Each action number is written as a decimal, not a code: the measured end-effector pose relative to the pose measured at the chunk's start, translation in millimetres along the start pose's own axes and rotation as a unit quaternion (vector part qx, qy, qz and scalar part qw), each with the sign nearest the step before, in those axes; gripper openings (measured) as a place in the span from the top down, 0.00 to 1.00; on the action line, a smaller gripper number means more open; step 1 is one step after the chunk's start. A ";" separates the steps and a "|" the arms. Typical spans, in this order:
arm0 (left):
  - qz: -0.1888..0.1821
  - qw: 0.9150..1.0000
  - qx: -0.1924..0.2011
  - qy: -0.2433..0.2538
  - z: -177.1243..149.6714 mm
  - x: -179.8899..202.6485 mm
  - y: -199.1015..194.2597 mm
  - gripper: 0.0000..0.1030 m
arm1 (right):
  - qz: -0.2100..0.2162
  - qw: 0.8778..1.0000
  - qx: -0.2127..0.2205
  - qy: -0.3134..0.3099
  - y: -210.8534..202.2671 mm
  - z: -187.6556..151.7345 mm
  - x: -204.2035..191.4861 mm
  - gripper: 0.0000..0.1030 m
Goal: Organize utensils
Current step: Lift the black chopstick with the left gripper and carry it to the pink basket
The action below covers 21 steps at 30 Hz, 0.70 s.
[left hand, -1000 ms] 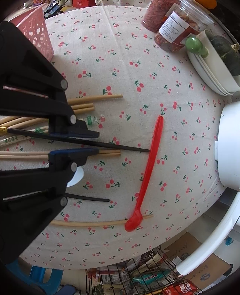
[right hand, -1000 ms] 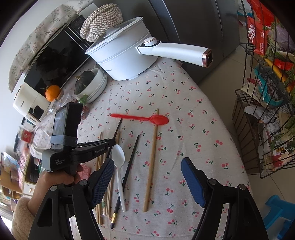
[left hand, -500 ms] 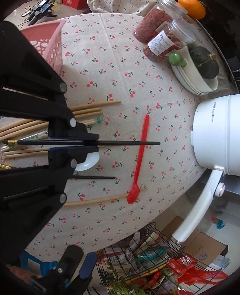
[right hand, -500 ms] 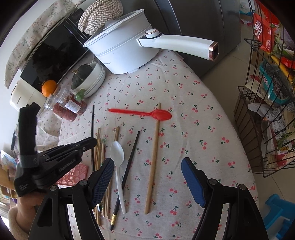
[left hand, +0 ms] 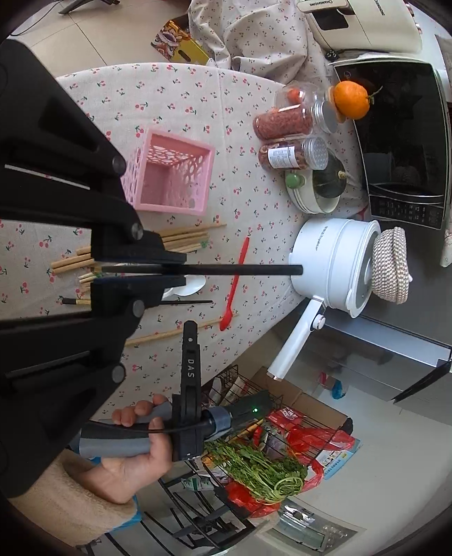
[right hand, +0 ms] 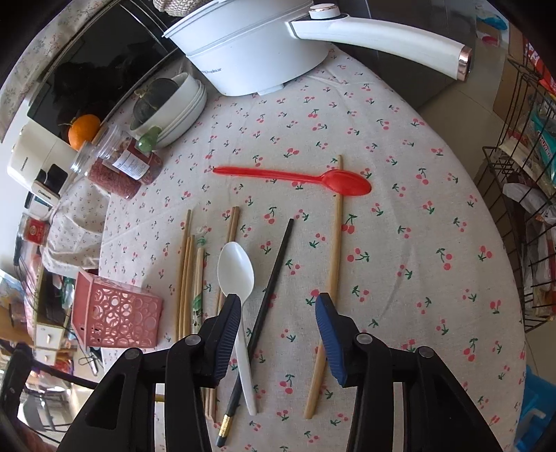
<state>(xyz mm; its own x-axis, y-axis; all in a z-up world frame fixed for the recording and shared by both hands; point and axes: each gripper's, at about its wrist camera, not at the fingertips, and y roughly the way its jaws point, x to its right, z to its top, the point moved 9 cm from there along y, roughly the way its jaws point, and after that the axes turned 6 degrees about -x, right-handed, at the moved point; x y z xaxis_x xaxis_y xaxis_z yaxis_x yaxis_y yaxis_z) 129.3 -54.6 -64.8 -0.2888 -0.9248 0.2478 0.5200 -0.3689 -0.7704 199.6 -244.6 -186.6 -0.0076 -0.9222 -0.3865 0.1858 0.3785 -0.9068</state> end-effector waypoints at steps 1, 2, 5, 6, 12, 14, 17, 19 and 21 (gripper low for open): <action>0.001 1.000 0.004 -0.009 -3.6 -4.2 -3.0 0.94 | -0.008 1.000 -0.005 -0.004 7.0 -0.4 -3.2 0.61; -0.007 1.000 0.003 -0.019 -5.5 -7.1 -4.4 0.94 | -0.019 1.000 -0.010 -0.010 13.9 -0.8 -5.8 0.62; -0.012 1.000 0.013 -0.018 -4.2 -9.1 -13.1 0.94 | -0.051 0.998 -0.024 -0.023 32.7 -1.6 -12.4 0.68; -0.009 1.000 0.016 -0.016 -3.8 -11.4 -15.7 0.94 | -0.060 0.997 -0.028 -0.026 38.2 -1.7 -14.1 0.69; -0.016 0.999 0.021 -0.023 -10.4 -24.1 -28.3 0.94 | -0.128 0.990 -0.025 -0.054 52.3 0.9 -21.6 0.78; -0.017 0.999 0.023 -0.025 -10.8 -26.6 -30.9 0.94 | -0.153 0.986 -0.019 -0.066 53.7 1.1 -23.0 0.85; -0.019 0.999 0.025 -0.028 -11.4 -28.7 -32.4 0.94 | -0.150 0.986 -0.013 -0.070 54.3 1.6 -24.6 0.90; -0.019 0.999 0.026 -0.030 -11.7 -29.4 -33.1 0.94 | -0.123 0.990 -0.008 -0.063 52.9 1.7 -23.8 0.94; -0.019 0.999 0.029 -0.031 -11.5 -30.1 -35.3 0.94 | -0.096 0.994 -0.003 -0.052 47.7 1.6 -24.3 0.95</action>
<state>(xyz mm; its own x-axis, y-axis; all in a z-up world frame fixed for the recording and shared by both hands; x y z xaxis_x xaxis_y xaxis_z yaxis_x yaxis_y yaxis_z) 110.4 -12.7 -51.8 -0.2606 -0.9133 0.3131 0.5560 -0.4071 -0.7247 210.2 -204.2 -220.2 0.0597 -0.9806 -0.1869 0.1847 0.1949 -0.9633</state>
